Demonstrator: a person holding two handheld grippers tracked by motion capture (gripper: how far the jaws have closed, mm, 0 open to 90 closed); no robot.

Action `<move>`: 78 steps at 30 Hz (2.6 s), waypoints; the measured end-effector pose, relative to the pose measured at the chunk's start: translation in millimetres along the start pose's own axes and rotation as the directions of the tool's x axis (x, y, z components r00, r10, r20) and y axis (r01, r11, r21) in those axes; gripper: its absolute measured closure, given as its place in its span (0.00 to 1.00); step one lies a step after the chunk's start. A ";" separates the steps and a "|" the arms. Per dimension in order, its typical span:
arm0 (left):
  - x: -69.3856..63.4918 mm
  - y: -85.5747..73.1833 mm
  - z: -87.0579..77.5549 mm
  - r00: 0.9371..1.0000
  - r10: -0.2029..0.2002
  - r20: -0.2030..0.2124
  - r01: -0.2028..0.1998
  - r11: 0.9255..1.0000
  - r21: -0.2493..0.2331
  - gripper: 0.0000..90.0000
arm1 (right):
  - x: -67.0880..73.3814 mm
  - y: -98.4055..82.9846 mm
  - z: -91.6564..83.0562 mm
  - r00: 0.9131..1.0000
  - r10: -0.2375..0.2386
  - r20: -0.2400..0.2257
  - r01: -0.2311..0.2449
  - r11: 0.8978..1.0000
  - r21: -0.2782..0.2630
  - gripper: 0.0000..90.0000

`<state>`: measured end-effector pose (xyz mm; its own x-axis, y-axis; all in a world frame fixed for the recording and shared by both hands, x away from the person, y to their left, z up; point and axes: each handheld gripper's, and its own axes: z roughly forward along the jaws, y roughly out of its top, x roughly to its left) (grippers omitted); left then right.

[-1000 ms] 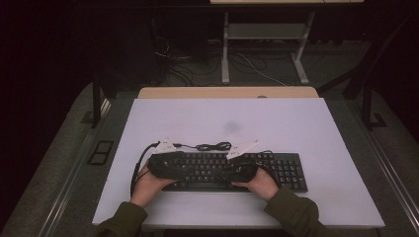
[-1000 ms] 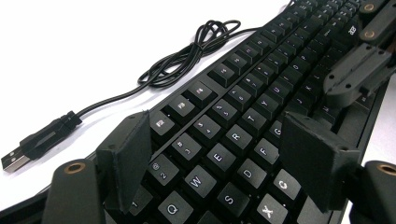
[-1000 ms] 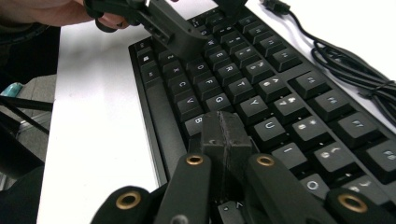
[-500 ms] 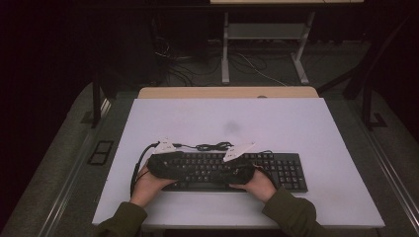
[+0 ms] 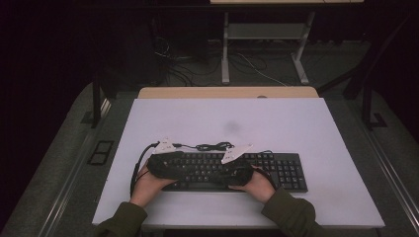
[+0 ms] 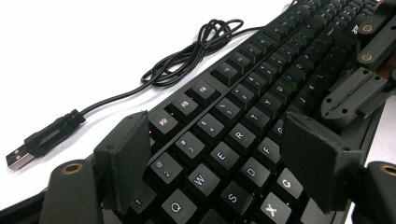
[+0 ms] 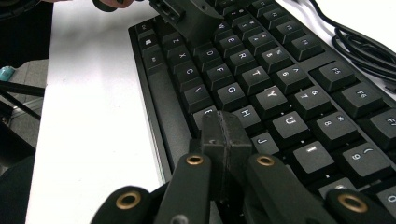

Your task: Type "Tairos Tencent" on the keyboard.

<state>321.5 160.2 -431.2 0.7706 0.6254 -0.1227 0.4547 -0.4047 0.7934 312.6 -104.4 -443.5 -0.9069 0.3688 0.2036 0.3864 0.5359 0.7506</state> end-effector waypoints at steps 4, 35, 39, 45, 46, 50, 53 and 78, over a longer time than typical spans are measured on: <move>-0.1 0.0 -0.1 1.000 -0.002 -0.001 0.002 1.000 -0.001 0.27 | 0.2 0.5 -0.6 1.000 0.006 0.003 -0.006 1.000 -0.002 0.99; -5.7 7.5 4.1 1.000 0.021 0.012 -0.021 1.000 -0.009 0.44 | -10.8 -1.3 -24.2 0.999 0.051 0.009 -0.050 0.994 -0.092 0.62; -8.8 10.2 7.3 0.999 0.029 0.032 -0.029 1.000 -0.002 0.56 | -13.6 -3.6 -28.7 0.998 0.059 0.021 -0.057 0.993 -0.104 0.53; -13.9 14.4 12.7 0.998 0.040 0.056 -0.040 0.999 -0.006 0.78 | -16.7 -6.7 -35.6 0.997 0.065 0.033 -0.060 0.991 -0.120 0.43; -15.0 14.9 13.8 0.997 0.041 0.061 -0.040 0.999 -0.007 0.82 | -17.1 -7.3 -36.6 0.997 0.067 0.035 -0.062 0.990 -0.124 0.41; -17.0 16.3 18.1 0.996 0.055 0.072 -0.056 0.998 0.007 0.94 | -18.9 -10.2 -40.9 0.996 0.079 0.050 -0.071 0.987 -0.141 0.34; -18.1 16.5 21.8 0.995 0.059 0.081 -0.060 0.998 0.018 0.99 | -20.2 -12.2 -44.0 0.994 0.083 0.067 -0.073 0.986 -0.150 0.31; -22.0 17.1 35.2 0.992 0.075 0.098 -0.082 0.994 0.068 0.98 | -25.6 -17.6 -49.5 0.991 0.106 0.076 -0.092 0.981 -0.169 0.26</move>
<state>328.1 116.0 -435.9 0.8427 0.5246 -0.1209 0.4192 -0.4986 0.7587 320.7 -160.8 -430.9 -0.8457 0.4801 0.2332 0.4338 0.3637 0.8243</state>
